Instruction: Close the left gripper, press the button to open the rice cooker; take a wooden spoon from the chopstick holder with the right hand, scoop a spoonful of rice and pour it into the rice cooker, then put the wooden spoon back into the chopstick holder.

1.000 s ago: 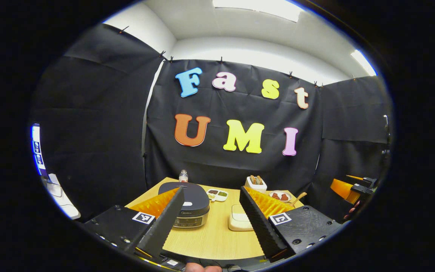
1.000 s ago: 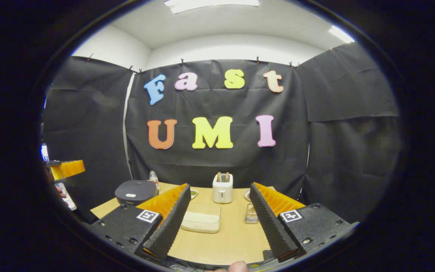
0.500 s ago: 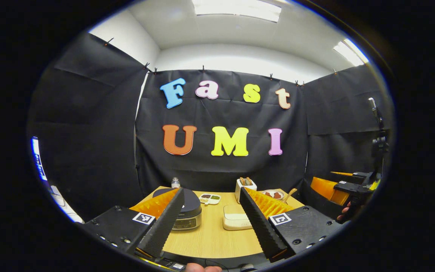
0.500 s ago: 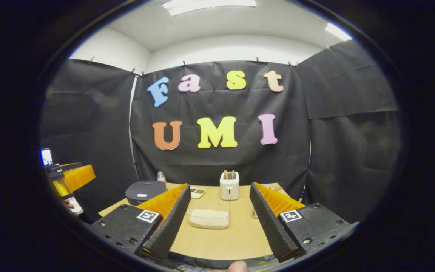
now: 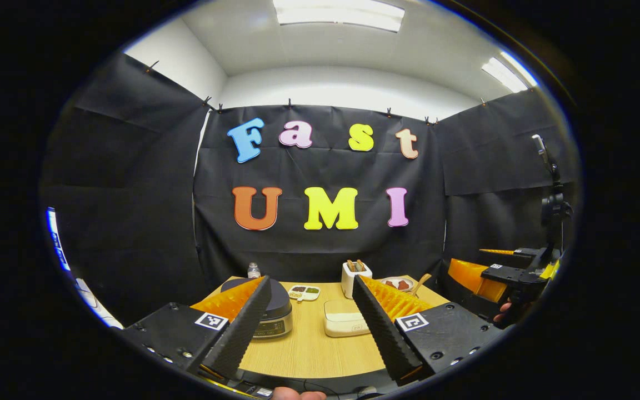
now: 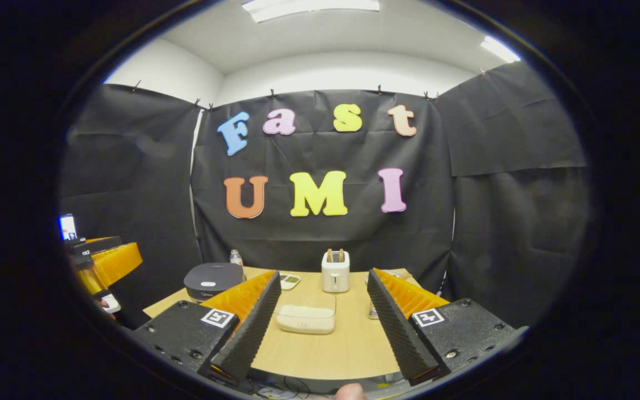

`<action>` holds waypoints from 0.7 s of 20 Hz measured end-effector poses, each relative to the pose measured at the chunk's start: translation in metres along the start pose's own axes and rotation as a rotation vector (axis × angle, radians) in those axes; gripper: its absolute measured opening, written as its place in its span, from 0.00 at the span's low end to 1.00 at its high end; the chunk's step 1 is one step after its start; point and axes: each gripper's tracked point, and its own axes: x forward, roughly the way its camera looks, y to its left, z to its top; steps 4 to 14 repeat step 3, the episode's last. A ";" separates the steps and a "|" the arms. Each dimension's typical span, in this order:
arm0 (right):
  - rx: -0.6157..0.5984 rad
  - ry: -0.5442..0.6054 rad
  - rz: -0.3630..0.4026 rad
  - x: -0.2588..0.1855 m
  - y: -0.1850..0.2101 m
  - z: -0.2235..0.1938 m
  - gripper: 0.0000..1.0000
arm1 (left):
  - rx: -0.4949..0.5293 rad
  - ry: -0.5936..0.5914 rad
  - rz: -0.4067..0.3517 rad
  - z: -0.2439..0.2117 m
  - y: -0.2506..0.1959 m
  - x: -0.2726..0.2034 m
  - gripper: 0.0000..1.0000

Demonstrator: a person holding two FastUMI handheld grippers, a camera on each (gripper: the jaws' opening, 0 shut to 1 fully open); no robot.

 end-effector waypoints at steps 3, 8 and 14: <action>-0.010 -0.001 0.004 -0.002 0.000 0.000 0.97 | -0.002 -0.004 0.007 0.000 0.001 -0.002 0.84; -0.010 -0.001 0.004 -0.002 0.000 0.000 0.97 | -0.002 -0.004 0.007 0.000 0.001 -0.002 0.84; -0.010 -0.001 0.004 -0.002 0.000 0.000 0.97 | -0.002 -0.004 0.007 0.000 0.001 -0.002 0.84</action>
